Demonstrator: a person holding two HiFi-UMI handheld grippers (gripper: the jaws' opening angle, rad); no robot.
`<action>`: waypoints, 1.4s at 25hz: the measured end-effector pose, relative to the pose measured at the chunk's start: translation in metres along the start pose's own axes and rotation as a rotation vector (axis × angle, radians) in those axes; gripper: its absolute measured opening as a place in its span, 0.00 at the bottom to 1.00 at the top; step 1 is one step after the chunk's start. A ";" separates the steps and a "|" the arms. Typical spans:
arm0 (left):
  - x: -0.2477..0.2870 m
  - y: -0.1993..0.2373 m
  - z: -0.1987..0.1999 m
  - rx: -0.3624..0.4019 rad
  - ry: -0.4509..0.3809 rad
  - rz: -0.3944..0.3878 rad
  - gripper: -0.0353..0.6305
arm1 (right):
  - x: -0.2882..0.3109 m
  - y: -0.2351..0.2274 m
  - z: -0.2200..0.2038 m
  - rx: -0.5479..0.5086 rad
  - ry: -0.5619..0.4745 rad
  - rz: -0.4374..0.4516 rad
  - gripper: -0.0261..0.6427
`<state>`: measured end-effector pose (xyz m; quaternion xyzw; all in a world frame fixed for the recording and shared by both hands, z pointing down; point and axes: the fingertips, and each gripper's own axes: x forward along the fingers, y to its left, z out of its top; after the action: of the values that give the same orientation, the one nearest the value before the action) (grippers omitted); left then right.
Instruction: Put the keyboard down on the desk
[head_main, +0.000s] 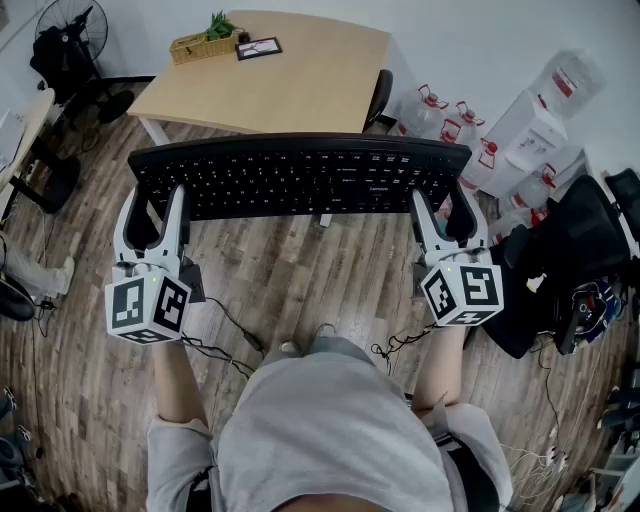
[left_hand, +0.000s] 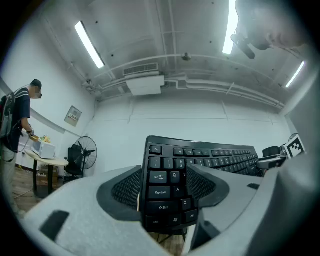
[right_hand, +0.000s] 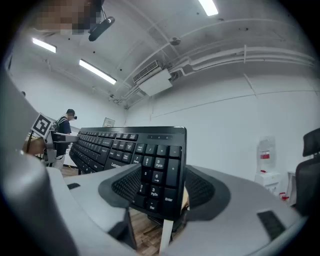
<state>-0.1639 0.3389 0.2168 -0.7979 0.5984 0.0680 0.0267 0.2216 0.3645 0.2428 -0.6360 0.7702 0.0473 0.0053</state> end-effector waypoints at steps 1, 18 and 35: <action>0.000 0.000 0.001 0.001 0.000 -0.001 0.46 | 0.000 0.000 0.001 0.000 0.000 -0.001 0.41; 0.001 0.006 0.027 0.010 0.015 -0.048 0.46 | -0.015 0.011 0.023 0.005 0.008 -0.063 0.41; 0.060 0.042 -0.015 0.006 -0.015 -0.036 0.46 | 0.062 0.013 -0.013 -0.015 -0.023 -0.063 0.41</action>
<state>-0.1866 0.2678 0.2250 -0.8079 0.5840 0.0716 0.0349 0.1976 0.3055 0.2523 -0.6593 0.7494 0.0600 0.0109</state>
